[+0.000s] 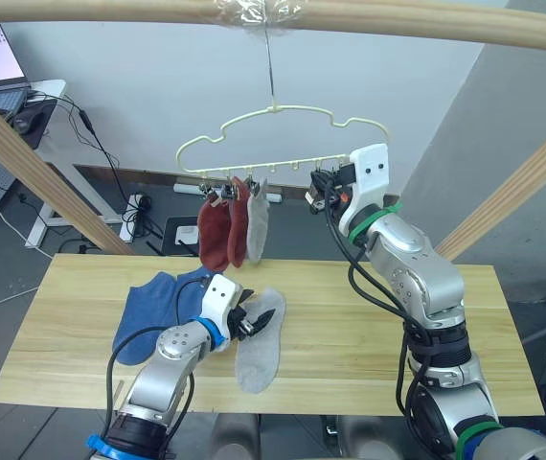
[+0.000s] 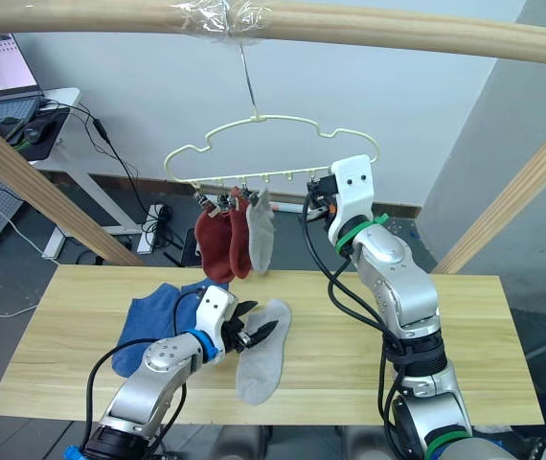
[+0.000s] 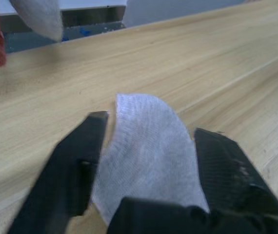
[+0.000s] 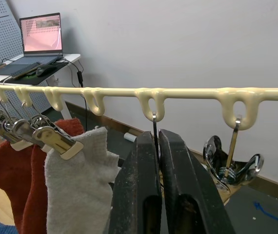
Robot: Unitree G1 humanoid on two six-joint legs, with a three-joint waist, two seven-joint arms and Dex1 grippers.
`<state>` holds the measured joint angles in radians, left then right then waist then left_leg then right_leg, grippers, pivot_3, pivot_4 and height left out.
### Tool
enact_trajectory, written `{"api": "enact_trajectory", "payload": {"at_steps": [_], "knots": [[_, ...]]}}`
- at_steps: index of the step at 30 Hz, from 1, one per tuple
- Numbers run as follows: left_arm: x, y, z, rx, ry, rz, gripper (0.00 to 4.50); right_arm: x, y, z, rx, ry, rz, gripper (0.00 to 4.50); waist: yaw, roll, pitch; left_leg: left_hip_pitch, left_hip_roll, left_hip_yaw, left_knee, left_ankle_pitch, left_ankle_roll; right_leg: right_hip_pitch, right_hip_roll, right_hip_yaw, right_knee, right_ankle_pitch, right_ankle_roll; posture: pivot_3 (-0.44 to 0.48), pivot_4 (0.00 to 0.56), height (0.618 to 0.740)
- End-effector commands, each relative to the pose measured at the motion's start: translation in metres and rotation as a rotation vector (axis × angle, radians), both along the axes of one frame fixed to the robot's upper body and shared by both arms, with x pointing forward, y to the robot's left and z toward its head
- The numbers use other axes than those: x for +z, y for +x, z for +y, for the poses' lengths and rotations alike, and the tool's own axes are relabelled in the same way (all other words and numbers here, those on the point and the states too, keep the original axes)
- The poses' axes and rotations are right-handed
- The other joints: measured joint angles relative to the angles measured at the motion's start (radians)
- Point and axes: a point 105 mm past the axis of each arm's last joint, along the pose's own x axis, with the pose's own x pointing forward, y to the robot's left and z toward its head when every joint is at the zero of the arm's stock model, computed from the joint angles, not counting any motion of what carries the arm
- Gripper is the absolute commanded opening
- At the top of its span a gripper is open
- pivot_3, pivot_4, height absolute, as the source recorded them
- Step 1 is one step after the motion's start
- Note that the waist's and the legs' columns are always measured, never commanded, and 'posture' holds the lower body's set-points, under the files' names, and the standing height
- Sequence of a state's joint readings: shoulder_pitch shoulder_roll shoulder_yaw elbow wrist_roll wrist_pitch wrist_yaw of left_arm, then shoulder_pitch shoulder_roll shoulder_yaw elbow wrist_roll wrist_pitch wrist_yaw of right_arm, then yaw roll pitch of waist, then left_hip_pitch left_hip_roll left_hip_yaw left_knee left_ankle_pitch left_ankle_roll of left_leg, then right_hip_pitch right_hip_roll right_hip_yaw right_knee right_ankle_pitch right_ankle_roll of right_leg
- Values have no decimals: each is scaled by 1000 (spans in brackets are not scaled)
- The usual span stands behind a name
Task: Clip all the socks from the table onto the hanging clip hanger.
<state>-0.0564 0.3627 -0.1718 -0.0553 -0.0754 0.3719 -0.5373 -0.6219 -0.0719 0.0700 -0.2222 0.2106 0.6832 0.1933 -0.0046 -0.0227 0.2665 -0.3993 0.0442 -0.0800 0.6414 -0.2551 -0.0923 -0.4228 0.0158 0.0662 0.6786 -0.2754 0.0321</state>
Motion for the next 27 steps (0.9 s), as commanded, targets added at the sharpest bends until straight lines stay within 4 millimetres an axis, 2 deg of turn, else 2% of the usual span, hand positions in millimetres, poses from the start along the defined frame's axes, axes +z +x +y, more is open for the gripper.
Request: {"api": "enact_trajectory", "payload": {"at_steps": [1,10,14,20,27], "knots": [[-1,-4,-6,13,46,-11,4487,-5,4,-13,-61,-9,16,0,0,0,0,0,0,0,0,0,0,0,0,0,0,0,0,60,252,740],[-14,-7,-20,8,69,39,4487,-8,5,-14,-67,-19,25,0,0,0,0,0,0,0,0,0,0,0,0,0,0,0,0,57,258,740],[-7,-4,-19,28,43,25,4487,-8,8,-17,-83,-21,25,0,0,0,0,0,0,0,0,0,0,0,0,0,0,0,0,57,258,740],[14,1,-19,24,-19,-13,4487,-9,7,-17,-85,-20,26,0,0,0,0,0,0,0,0,0,0,0,0,0,0,0,0,58,260,740],[17,-13,-25,-91,43,0,4487,-11,7,-17,-85,-22,31,0,0,0,0,0,0,0,0,0,0,0,0,0,0,0,0,60,262,740]]}}
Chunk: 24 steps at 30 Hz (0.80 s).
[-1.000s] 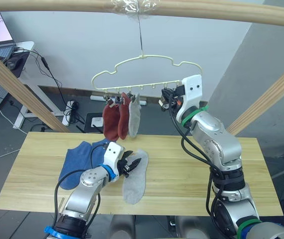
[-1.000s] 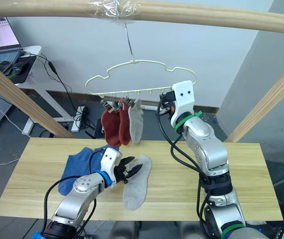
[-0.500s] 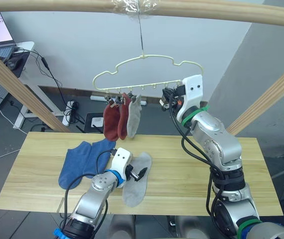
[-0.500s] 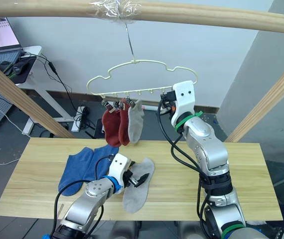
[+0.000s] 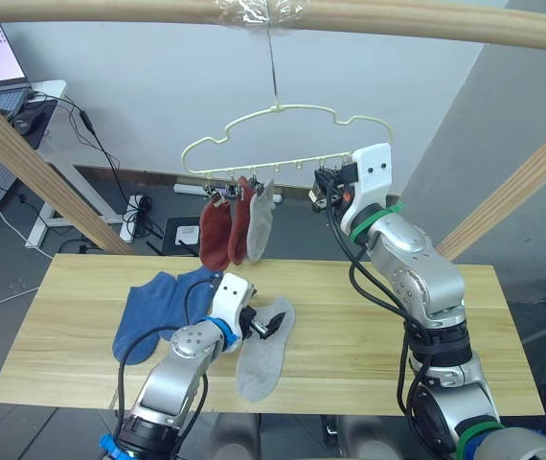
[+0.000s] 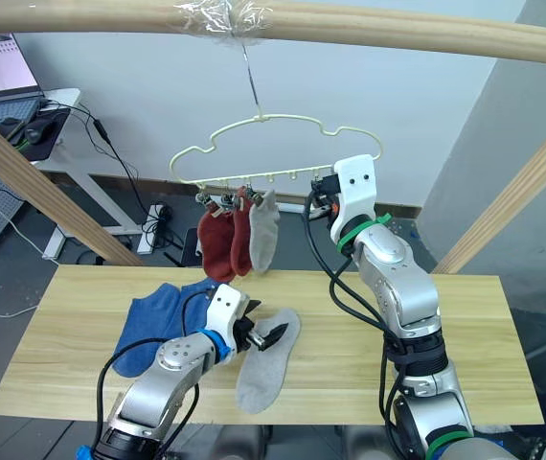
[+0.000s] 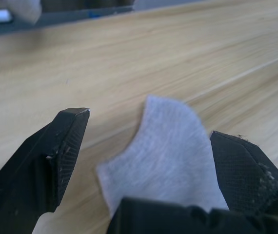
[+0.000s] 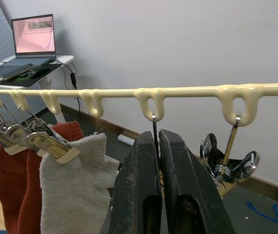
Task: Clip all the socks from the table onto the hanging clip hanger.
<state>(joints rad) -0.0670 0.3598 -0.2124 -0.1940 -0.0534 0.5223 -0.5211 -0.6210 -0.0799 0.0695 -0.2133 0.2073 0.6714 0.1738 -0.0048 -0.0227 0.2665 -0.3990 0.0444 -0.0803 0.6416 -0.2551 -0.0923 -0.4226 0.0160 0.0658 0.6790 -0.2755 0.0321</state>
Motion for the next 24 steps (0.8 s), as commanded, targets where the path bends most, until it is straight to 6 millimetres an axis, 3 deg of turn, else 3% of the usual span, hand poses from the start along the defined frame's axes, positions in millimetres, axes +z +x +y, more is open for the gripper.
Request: {"api": "enact_trajectory", "payload": {"at_steps": [1,7,12,18,21,24], "knots": [[0,-11,-11,-69,18,3,4487,-10,5,-13,-58,-17,36,0,0,0,0,0,0,0,0,0,0,0,0,0,0,0,0,60,262,740],[-14,-16,-15,-59,37,25,4487,-12,4,-11,-55,-12,43,0,1,0,0,0,0,0,0,0,0,0,0,0,0,0,0,56,262,740],[-33,-15,-4,-31,136,11,4487,-13,4,-12,-58,-15,45,0,1,0,0,0,0,0,0,0,0,0,0,0,0,0,0,52,263,740],[-48,-21,3,-25,117,71,4487,-13,5,-14,-63,-17,44,0,1,0,0,0,0,0,0,0,0,0,0,0,0,0,0,51,261,740],[-53,-26,1,-50,93,104,3931,-13,4,-13,-61,-16,44,0,1,0,0,0,0,0,0,0,0,0,0,0,0,0,0,51,261,740],[-53,-28,-1,-58,83,110,3041,-13,4,-13,-60,-16,43,0,1,0,0,0,0,0,0,0,0,0,0,0,0,0,0,51,261,740]]}}
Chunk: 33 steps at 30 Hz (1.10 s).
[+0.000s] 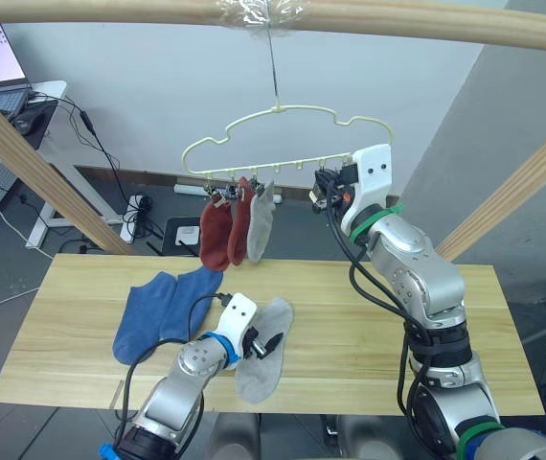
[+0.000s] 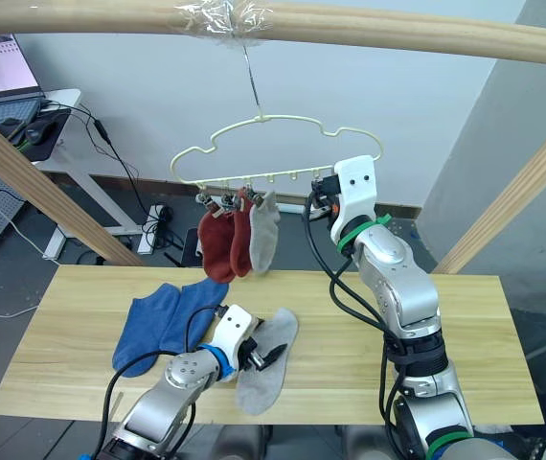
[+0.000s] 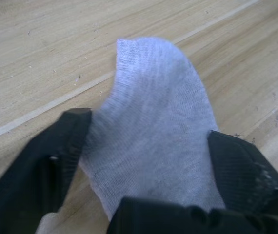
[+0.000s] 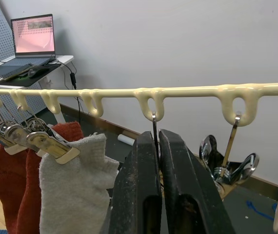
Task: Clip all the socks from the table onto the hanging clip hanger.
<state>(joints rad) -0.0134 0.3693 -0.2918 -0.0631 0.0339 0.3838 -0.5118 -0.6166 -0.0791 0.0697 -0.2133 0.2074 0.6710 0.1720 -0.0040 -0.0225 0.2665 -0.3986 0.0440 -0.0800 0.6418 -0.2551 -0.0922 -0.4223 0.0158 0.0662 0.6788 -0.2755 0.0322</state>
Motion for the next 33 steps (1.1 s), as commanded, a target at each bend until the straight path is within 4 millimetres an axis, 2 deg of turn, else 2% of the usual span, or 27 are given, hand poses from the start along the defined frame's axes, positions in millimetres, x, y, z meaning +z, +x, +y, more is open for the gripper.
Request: {"api": "enact_trajectory", "payload": {"at_steps": [1,10,11,14,17,19,22,27,33], "knots": [[-13,-11,-1,-9,-13,68,2759,-11,4,-12,-58,-17,39,0,0,0,0,0,0,0,0,0,0,0,0,0,0,0,0,51,261,740],[-12,-11,-4,-36,-16,35,205,-12,4,-13,-54,-24,38,0,0,0,0,0,0,0,0,0,0,0,0,0,0,0,0,51,244,740],[-9,-10,-5,-37,-33,22,37,-13,4,-13,-53,-24,39,0,0,1,-1,0,0,0,0,0,0,0,0,0,0,0,0,51,244,740],[22,3,-15,-22,-218,-43,37,-13,1,-13,-24,-6,60,0,1,1,-1,0,0,0,0,0,0,0,0,0,0,0,0,51,244,740],[69,13,-25,-30,-502,-70,37,-14,-3,-14,44,29,130,0,3,1,-1,-1,0,0,1,0,0,0,0,-1,0,0,0,52,237,740],[97,17,-25,-57,-638,-61,37,-13,-6,-15,106,92,217,0,3,0,-1,-2,0,-1,2,0,0,0,0,-1,0,0,0,51,231,740],[124,18,-21,-103,-747,-19,37,-8,-6,-23,152,193,325,0,-1,0,-1,-1,0,-1,2,0,0,1,0,-2,1,0,0,49,227,740],[152,16,-22,-179,-858,68,37,-3,-9,-27,246,351,496,0,-3,1,-1,-1,0,-1,2,0,1,1,0,-2,1,0,-1,45,228,740],[158,14,-28,-207,-878,108,37,6,-13,-25,314,458,581,0,-3,1,-1,-2,-1,-1,1,0,1,1,0,-2,0,3,-5,44,233,740]]}}
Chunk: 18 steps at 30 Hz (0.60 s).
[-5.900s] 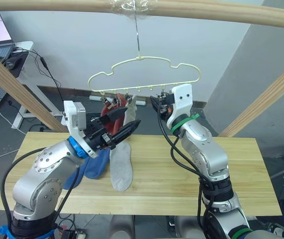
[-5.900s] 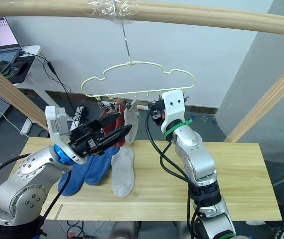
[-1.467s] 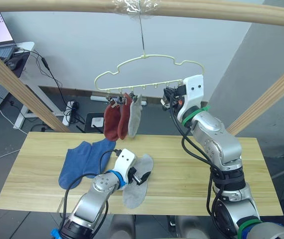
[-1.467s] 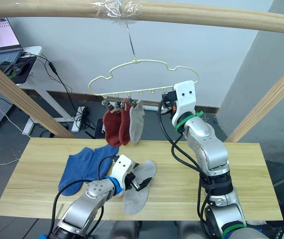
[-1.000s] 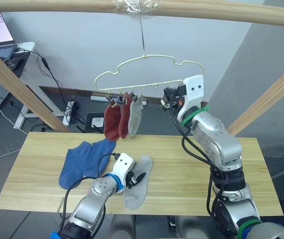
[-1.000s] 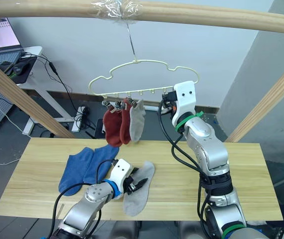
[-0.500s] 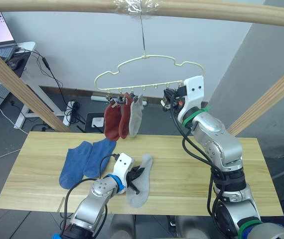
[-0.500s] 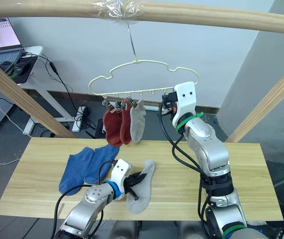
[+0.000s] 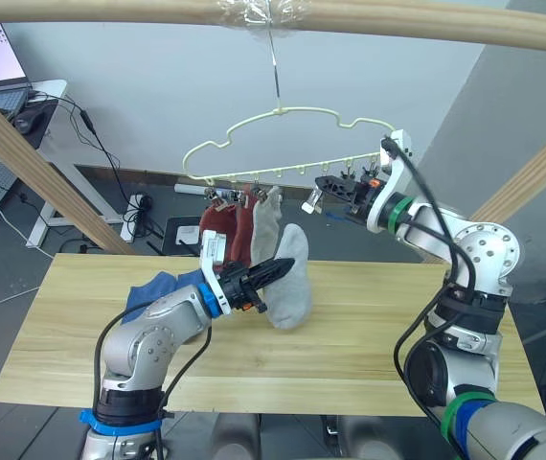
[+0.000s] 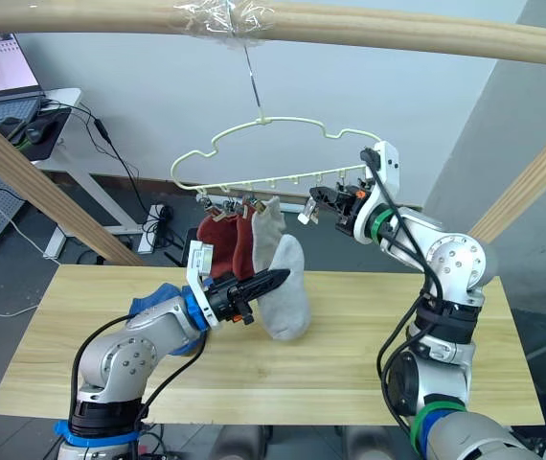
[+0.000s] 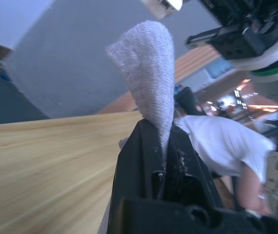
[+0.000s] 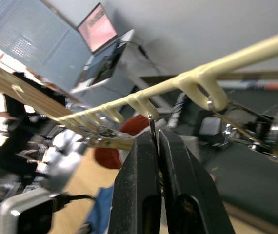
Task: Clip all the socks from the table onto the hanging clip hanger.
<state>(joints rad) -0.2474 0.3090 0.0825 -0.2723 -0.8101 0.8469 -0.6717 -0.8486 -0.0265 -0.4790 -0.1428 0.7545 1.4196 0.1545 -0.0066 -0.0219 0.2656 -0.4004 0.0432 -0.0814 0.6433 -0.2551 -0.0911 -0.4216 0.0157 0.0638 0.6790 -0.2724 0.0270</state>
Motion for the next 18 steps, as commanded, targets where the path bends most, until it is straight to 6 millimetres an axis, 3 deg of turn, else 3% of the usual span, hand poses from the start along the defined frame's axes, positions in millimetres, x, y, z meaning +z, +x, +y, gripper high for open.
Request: {"api": "enact_trajectory", "payload": {"at_steps": [1,18], "knots": [[12,-3,-6,-22,-31,-31,37,-4,-3,-6,6,33,70,0,-1,0,0,0,0,0,0,0,0,0,0,0,0,0,0,44,233,740],[20,11,-13,-20,-25,-68,37,-10,-14,2,49,26,115,0,-3,0,0,0,0,1,-1,0,0,0,0,0,0,0,0,42,241,740]]}}
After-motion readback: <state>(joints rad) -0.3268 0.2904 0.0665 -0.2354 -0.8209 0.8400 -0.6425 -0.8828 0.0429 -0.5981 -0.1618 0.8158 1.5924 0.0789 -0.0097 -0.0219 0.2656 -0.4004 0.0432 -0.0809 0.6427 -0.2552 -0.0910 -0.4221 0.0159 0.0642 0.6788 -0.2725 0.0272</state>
